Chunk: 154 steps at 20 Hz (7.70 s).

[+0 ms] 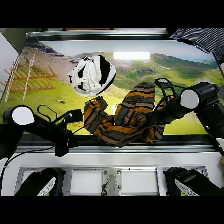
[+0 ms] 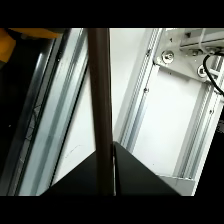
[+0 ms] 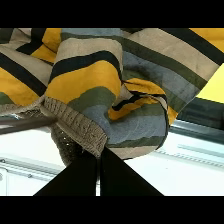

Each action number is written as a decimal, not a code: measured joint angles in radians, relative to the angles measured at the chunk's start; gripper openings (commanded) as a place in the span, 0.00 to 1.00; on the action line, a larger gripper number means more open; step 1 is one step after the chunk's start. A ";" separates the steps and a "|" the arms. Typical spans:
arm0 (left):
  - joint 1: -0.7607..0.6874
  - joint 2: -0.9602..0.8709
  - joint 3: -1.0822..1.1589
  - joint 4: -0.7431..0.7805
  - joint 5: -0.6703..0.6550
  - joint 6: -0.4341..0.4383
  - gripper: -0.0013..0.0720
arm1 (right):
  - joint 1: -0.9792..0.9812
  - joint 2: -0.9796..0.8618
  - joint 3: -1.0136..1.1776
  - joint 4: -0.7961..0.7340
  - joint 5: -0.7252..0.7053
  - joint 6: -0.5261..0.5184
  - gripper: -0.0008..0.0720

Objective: Fold the clothes and pants, and hang the long-sleeved shirts on hangers.

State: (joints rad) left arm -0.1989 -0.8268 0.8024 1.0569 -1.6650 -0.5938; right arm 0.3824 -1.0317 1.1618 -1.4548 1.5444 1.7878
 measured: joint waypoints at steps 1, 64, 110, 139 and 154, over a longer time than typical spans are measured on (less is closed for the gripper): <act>0.000 0.005 -0.017 0.000 0.004 0.002 0.03 | 0.000 0.000 0.000 0.000 0.000 0.000 0.03; -0.269 -0.413 0.205 -0.220 0.312 0.068 0.03 | 0.317 -0.114 0.386 0.042 -0.018 -0.034 0.92; -0.269 -0.413 0.205 -0.219 0.304 0.070 0.03 | -0.863 -0.217 -0.154 1.008 0.289 -1.739 0.92; -0.269 -0.414 0.205 -0.216 0.302 0.070 0.03 | -0.750 -0.279 -0.171 1.022 0.276 -1.793 0.24; -0.251 -0.414 0.206 -0.216 0.323 0.005 0.72 | -0.748 -0.280 -0.172 1.025 0.272 -1.781 0.02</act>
State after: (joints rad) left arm -0.4503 -1.2404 1.0088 0.8413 -1.3422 -0.5888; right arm -0.3653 -1.3121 0.9894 -0.4297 1.8160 0.0067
